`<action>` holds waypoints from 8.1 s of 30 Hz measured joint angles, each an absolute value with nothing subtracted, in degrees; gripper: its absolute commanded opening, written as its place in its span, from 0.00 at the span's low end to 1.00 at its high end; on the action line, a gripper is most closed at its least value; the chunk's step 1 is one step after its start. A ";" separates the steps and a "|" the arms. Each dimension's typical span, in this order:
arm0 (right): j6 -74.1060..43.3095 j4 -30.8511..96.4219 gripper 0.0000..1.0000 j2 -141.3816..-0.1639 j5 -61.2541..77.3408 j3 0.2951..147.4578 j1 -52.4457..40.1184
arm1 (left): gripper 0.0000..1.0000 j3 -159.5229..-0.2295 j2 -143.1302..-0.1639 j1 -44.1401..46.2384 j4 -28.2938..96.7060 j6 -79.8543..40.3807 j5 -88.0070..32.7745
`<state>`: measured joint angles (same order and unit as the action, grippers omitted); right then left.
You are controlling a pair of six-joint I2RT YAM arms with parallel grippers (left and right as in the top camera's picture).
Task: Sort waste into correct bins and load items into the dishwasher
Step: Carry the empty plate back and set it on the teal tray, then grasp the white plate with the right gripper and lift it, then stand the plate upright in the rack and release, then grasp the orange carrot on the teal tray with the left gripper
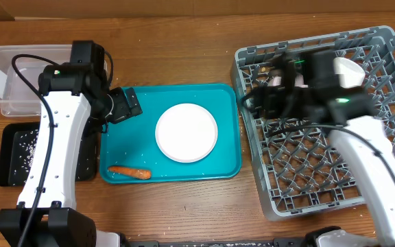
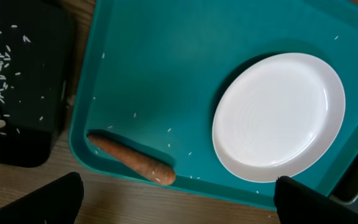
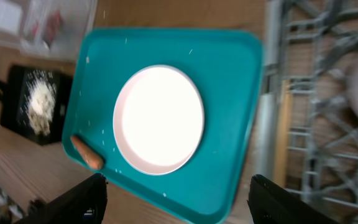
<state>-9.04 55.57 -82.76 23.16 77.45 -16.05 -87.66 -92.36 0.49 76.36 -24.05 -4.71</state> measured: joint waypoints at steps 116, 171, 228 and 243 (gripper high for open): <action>-15.29 58.61 1.00 -82.24 -15.09 76.75 -13.61 | 1.00 -85.73 -92.36 0.38 75.59 -24.10 -5.76; -5.93 65.98 1.00 -82.08 5.91 77.95 -13.63 | 1.00 -54.06 -92.36 6.76 52.07 -52.18 -5.72; -5.98 68.58 1.00 -82.08 5.91 77.95 -13.65 | 1.00 -51.86 -92.36 7.11 51.79 -52.53 -6.85; -5.98 68.77 1.00 -82.08 5.91 77.95 -13.63 | 0.96 -47.29 -91.50 7.53 37.67 -54.11 -6.61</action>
<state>-5.98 68.77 -82.08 5.91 77.95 -13.63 -47.29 -91.50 7.53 37.67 -54.11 -6.61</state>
